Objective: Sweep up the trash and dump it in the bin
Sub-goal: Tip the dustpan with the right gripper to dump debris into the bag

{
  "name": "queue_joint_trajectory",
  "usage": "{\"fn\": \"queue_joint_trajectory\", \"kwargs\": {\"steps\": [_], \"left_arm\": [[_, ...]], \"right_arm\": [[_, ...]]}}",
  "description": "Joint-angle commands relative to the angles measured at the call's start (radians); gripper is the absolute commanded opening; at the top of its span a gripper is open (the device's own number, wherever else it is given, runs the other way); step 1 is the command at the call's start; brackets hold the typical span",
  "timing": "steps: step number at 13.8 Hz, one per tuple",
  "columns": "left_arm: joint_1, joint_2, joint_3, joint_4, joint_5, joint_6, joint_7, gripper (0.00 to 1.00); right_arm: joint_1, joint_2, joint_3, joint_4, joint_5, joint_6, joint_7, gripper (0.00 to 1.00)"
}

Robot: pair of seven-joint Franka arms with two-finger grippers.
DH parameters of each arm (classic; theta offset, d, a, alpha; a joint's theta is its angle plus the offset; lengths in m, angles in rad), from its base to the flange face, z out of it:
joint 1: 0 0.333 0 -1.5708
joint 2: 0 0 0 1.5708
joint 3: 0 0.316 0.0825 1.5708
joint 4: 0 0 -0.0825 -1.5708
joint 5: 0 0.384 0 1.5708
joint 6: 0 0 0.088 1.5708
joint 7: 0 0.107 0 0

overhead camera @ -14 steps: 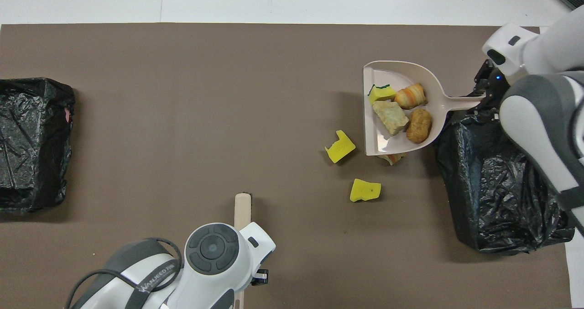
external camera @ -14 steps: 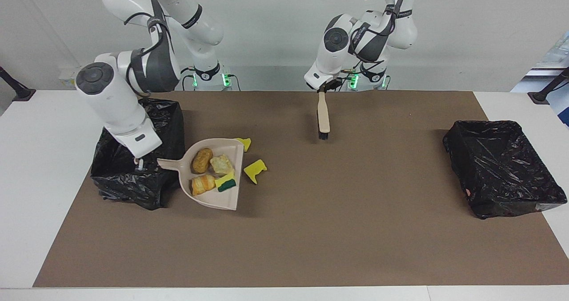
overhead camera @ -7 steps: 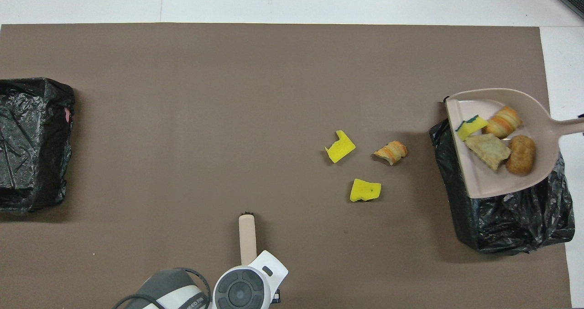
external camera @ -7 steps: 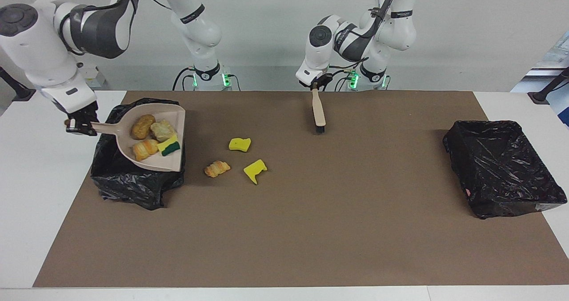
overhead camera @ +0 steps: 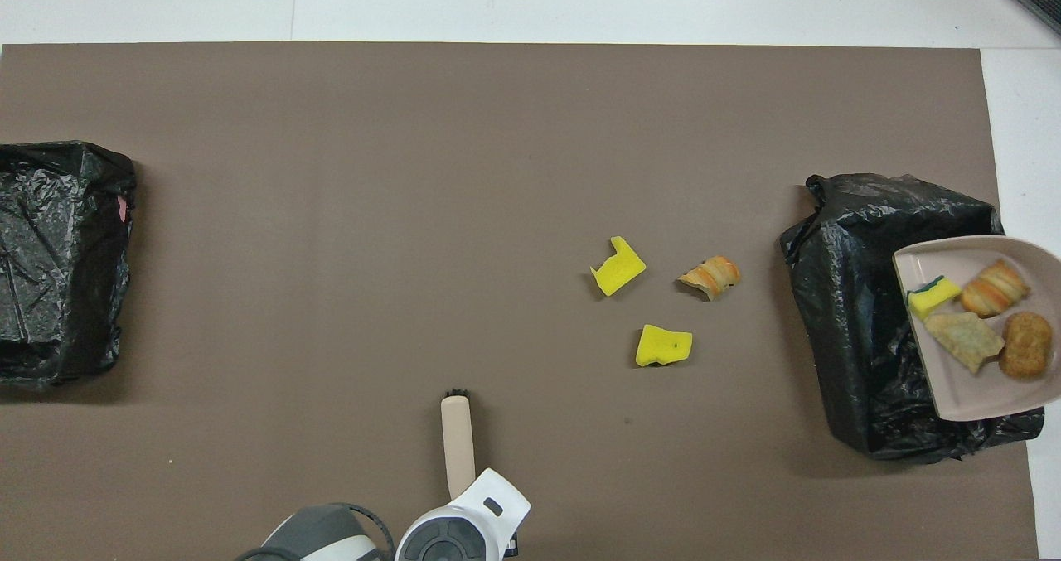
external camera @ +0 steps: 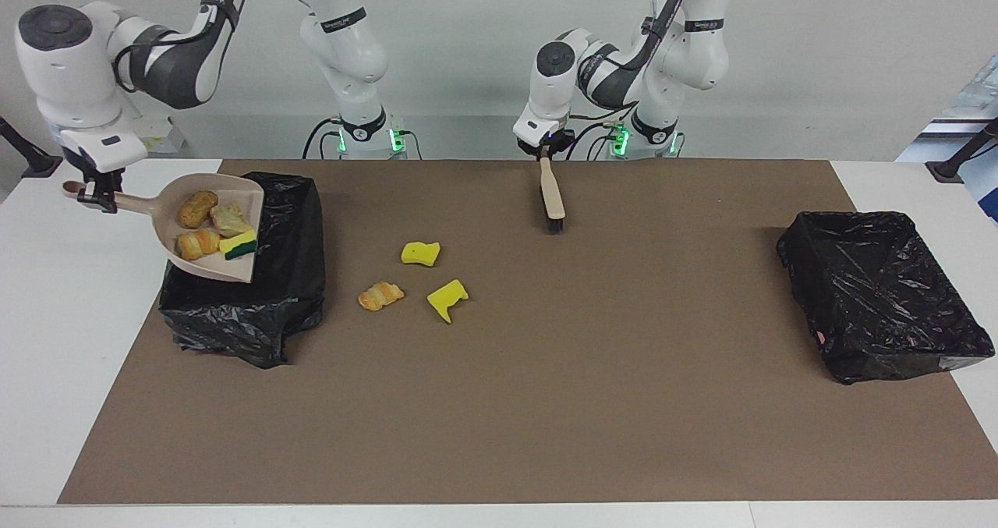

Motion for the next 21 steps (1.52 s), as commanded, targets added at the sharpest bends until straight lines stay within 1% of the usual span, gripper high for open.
{"fn": "queue_joint_trajectory", "kwargs": {"steps": [1,3,5,7,8,9,11,13,15,17,18,19,21], "left_arm": [[-0.001,-0.018,0.010,-0.028,-0.021,0.019,0.027,0.29],[0.016,0.008,0.013,0.002,-0.020,0.016,0.034,1.00],[0.081,0.058,0.015,0.092,-0.018,-0.030,0.080,1.00],[0.149,0.104,0.016,0.207,-0.015,-0.137,0.175,1.00],[0.181,0.127,0.016,0.266,-0.005,-0.183,0.201,1.00],[0.223,0.150,0.016,0.321,0.014,-0.214,0.245,1.00],[0.295,0.181,0.016,0.422,0.107,-0.252,0.322,1.00],[0.355,0.193,0.018,0.514,0.115,-0.290,0.393,1.00],[0.462,0.181,0.018,0.628,0.115,-0.335,0.497,1.00],[0.539,0.190,0.019,0.746,0.130,-0.405,0.516,1.00],[0.562,0.189,0.021,0.781,0.144,-0.447,0.522,1.00],[0.567,0.183,0.025,0.807,0.144,-0.465,0.536,1.00],[0.614,0.180,0.033,0.858,0.153,-0.514,0.608,1.00]], "right_arm": [[0.004,-0.076,0.017,-0.078,-0.174,0.033,0.109,0.00],[0.048,-0.076,0.016,-0.077,-0.267,0.026,0.172,0.00],[0.053,-0.076,0.017,-0.075,-0.353,0.023,0.220,0.00],[0.067,-0.085,0.019,-0.072,-0.433,0.004,0.261,0.00],[0.093,-0.089,0.017,-0.068,-0.459,-0.006,0.267,0.00],[0.104,-0.092,0.016,-0.054,-0.470,-0.019,0.266,0.00],[0.128,-0.095,0.019,-0.011,-0.502,-0.052,0.252,0.00],[0.142,-0.095,0.020,0.027,-0.504,-0.059,0.248,0.00],[0.150,-0.085,0.023,0.044,-0.476,-0.059,0.255,0.00],[0.200,-0.068,0.025,0.061,-0.377,-0.060,0.258,0.00],[0.222,-0.063,0.025,0.067,-0.329,-0.068,0.261,0.00],[0.235,-0.056,0.025,0.075,-0.273,-0.069,0.267,0.00],[0.258,-0.028,0.025,0.115,-0.070,-0.094,0.312,0.00]]}}
